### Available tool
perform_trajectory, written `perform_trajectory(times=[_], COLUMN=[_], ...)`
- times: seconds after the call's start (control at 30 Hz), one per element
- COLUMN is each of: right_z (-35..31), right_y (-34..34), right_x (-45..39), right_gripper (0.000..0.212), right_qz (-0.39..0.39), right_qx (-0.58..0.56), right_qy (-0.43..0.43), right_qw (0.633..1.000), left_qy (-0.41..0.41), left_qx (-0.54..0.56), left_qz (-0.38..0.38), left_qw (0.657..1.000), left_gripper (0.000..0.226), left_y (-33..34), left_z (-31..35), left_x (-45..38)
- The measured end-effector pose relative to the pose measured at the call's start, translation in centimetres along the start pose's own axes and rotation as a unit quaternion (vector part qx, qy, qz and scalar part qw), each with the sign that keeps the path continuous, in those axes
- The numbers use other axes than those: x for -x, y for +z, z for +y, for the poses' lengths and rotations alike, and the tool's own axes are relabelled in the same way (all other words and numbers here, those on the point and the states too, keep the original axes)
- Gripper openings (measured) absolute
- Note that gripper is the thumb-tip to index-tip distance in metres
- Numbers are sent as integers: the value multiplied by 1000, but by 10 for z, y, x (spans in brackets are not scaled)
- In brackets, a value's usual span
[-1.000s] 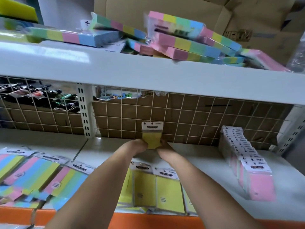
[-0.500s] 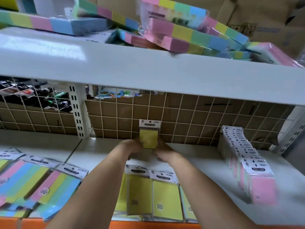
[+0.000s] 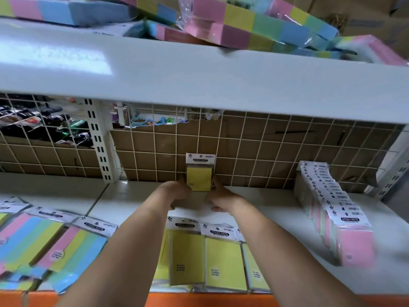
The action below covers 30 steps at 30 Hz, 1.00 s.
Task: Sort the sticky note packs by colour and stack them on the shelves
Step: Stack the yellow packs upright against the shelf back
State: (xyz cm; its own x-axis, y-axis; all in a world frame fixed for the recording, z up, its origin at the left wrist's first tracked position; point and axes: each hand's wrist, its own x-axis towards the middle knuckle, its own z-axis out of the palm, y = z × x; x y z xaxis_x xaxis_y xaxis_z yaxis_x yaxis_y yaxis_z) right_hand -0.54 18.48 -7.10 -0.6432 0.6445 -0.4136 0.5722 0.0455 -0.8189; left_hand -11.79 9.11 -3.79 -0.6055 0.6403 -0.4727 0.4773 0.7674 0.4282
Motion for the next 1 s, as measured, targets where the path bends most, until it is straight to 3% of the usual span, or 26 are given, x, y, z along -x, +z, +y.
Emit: perform_trajectory(times=[0.2,0.33,0.47,0.57,0.67,0.73,0.87,1.0], right_z=[4,5,7,11,17,20,27,33], right_y=[-2,-3,-14,-30,-41,-44,-47,-41], right_x=[0,7,33,53,69,81,99,115], right_gripper=[65,59,54,44,32,22,20,30], right_qz=[-1,14,69,45,17,9,32,-33], right_qx=[-23,5,181,290,348,356,306,187], right_qy=[-4,-20,-65,-60,-41,-31,-16,63], right_qw=[1000,1000,979,954,937,934,951,980], left_qy=[-29,4,91,116,113,117,100,84], left_qx=[63,97,30,-20,-88,-91,-91,-100], left_qz=[-13,-20,45,47,35,39,76,93], left_qw=[998,995,994,992,989,988,988,987], left_gripper=[40,37,34,18,19,18,14,20], left_y=[-2,-5,-15,-12,-1,5,14,31], left_z=[-9,-10,-12,-7,2,9,18,20], left_x=[0,17,45,61,76,88,113,132])
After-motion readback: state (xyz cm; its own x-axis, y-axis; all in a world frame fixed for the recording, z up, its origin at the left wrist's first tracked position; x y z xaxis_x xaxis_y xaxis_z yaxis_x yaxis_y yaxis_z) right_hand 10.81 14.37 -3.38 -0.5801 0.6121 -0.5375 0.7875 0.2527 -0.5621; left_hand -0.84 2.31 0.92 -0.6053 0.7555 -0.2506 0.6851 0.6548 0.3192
